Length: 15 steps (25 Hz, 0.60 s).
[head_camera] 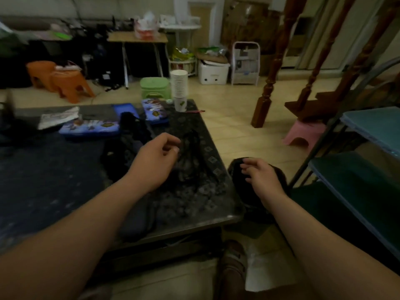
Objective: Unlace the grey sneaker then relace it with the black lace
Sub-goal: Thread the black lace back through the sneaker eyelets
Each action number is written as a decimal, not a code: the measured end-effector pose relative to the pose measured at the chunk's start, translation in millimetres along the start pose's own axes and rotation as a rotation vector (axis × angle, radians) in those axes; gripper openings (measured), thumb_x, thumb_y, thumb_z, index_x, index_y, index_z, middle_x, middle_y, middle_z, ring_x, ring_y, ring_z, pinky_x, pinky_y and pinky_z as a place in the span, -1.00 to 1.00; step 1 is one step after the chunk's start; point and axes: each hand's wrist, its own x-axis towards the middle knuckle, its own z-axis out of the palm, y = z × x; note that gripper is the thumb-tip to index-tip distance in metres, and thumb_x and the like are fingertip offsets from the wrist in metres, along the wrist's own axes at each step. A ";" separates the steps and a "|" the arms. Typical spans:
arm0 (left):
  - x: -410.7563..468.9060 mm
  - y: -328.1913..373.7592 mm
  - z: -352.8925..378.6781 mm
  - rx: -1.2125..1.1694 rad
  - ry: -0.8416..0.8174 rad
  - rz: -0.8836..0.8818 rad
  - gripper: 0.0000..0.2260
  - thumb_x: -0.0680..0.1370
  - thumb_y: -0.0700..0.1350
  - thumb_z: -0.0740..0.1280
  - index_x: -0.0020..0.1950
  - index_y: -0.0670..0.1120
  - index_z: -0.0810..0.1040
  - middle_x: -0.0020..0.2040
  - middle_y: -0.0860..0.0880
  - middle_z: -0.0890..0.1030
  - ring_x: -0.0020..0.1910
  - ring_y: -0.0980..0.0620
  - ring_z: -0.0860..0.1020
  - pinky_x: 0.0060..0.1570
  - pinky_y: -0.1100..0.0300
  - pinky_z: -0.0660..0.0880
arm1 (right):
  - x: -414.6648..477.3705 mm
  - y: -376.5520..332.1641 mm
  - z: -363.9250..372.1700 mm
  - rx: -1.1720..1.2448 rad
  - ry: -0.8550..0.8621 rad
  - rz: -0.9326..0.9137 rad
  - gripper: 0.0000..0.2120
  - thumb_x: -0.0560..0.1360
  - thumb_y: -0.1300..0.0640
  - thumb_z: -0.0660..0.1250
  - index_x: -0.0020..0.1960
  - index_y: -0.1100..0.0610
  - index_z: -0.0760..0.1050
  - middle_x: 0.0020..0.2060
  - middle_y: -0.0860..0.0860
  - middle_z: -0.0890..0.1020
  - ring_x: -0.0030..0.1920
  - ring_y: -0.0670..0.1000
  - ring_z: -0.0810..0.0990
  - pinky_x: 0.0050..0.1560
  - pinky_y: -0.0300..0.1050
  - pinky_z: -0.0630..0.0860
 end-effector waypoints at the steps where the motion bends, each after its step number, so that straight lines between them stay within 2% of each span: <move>1: -8.9 -6.8 -20.7 -0.001 0.077 -0.004 -0.89 0.67 -0.13 0.32 0.14 0.07 0.58 -0.03 0.11 0.64 -0.06 0.17 0.61 -0.03 0.19 0.58 | -12.8 -13.8 21.2 0.021 -0.055 -0.048 -0.79 0.68 0.22 0.21 0.17 0.01 0.56 0.08 -0.05 0.67 0.11 -0.07 0.63 0.12 -0.11 0.58; 3: -31.1 -26.3 -53.1 0.117 0.218 -0.046 -0.88 0.65 -0.12 0.34 0.17 0.06 0.54 0.04 0.08 0.59 0.01 0.11 0.58 -0.01 0.16 0.55 | -35.2 -34.8 67.3 0.014 -0.150 -0.138 -0.84 0.66 0.22 0.26 0.10 0.01 0.58 0.03 -0.01 0.69 0.05 -0.05 0.66 0.04 -0.12 0.59; 5: -58.6 -53.9 -65.6 0.330 0.315 -0.127 -0.65 0.57 0.03 0.43 0.32 0.03 0.48 0.21 -0.03 0.48 0.19 -0.08 0.53 0.18 -0.02 0.52 | -53.0 -44.9 111.5 -0.061 -0.214 -0.197 -0.84 0.63 0.20 0.32 0.01 -0.04 0.59 -0.02 0.01 0.72 -0.01 -0.03 0.67 0.03 -0.04 0.60; 7: -84.0 -76.0 -59.2 0.384 0.232 -0.282 -0.26 0.45 0.25 0.49 0.53 0.11 0.27 0.38 -0.08 0.35 0.33 -0.20 0.46 0.31 -0.17 0.46 | -63.7 -41.8 148.1 -0.116 -0.311 -0.177 -0.87 0.63 0.19 0.32 0.00 -0.01 0.59 -0.06 0.09 0.71 -0.12 -0.02 0.66 -0.12 -0.05 0.59; 9: -95.4 -88.5 -47.8 0.281 0.051 -0.395 0.00 0.37 0.37 0.49 0.60 0.32 -0.11 0.51 -0.09 0.22 0.42 -0.23 0.43 0.35 -0.20 0.45 | -75.9 -34.0 176.1 -0.203 -0.474 -0.096 -0.90 0.66 0.15 0.30 0.08 0.05 0.60 -0.06 0.10 0.69 -0.14 0.00 0.64 -0.22 -0.07 0.56; 11: -94.0 -96.8 -41.0 0.221 0.001 -0.393 0.07 0.39 0.34 0.50 0.53 0.45 -0.30 0.57 -0.03 0.13 0.45 -0.22 0.39 0.34 -0.22 0.47 | -80.8 -24.5 195.9 -0.363 -0.580 -0.113 -0.79 0.68 0.08 0.25 0.21 0.06 0.62 0.04 0.05 0.69 0.00 0.04 0.66 -0.09 -0.03 0.62; 13: -87.9 -105.9 -43.0 0.160 0.042 -0.359 0.06 0.42 0.26 0.51 0.51 0.50 -0.34 0.59 0.06 0.06 0.50 -0.19 0.33 0.35 -0.25 0.45 | -81.2 -23.9 211.8 -0.423 -0.586 -0.179 -0.71 0.70 0.10 0.20 0.31 0.05 0.62 0.14 0.00 0.69 0.13 0.03 0.65 0.14 -0.01 0.61; 15: -82.0 -119.0 -48.0 0.159 0.109 -0.348 0.04 0.44 0.21 0.50 0.53 0.48 -0.31 0.61 0.10 0.02 0.56 -0.18 0.26 0.39 -0.26 0.40 | -85.8 -34.8 227.6 -0.353 -0.640 -0.173 -0.67 0.70 0.15 0.18 0.37 0.03 0.59 0.21 -0.04 0.68 0.20 -0.02 0.63 0.29 0.00 0.56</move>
